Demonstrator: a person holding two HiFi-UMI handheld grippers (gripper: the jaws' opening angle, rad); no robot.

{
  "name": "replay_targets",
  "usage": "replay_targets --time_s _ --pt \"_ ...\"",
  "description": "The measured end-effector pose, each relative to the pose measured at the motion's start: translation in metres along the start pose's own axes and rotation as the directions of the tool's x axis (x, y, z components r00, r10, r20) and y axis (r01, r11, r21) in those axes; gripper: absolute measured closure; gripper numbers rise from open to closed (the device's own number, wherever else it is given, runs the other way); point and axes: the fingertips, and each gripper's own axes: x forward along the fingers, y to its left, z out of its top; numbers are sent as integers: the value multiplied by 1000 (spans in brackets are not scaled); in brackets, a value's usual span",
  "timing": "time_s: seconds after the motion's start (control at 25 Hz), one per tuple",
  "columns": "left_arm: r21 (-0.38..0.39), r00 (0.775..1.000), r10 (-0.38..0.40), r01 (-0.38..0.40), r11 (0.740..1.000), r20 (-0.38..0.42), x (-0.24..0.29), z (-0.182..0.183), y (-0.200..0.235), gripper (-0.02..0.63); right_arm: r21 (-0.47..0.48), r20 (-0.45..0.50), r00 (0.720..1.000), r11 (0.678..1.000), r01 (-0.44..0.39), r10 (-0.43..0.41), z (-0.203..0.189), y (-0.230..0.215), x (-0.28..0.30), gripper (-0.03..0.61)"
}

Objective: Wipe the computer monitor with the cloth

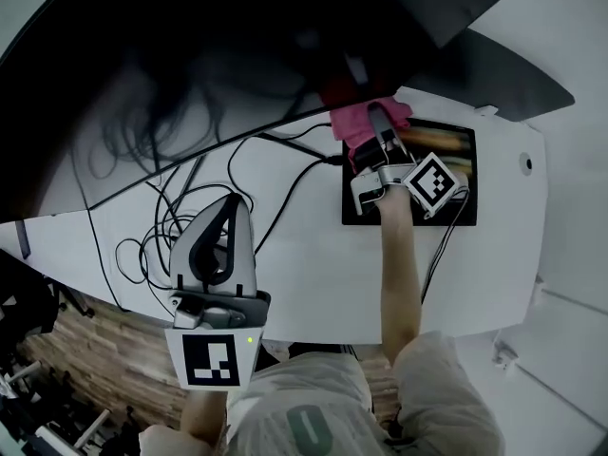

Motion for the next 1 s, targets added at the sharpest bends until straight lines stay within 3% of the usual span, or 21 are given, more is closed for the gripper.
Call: replay_targets --time_s 0.24,0.6,1.0 --pt "-32 999 41 -40 999 15 -41 -16 53 598 9 -62 997 999 -47 47 -80 36 16 525" --pt "-56 992 125 -124 991 33 -108 -27 138 598 108 -139 984 990 -94 109 -224 91 36 525" --pt "-77 968 249 -246 966 28 -184 -49 251 598 244 -210 962 962 -124 177 -385 151 59 525"
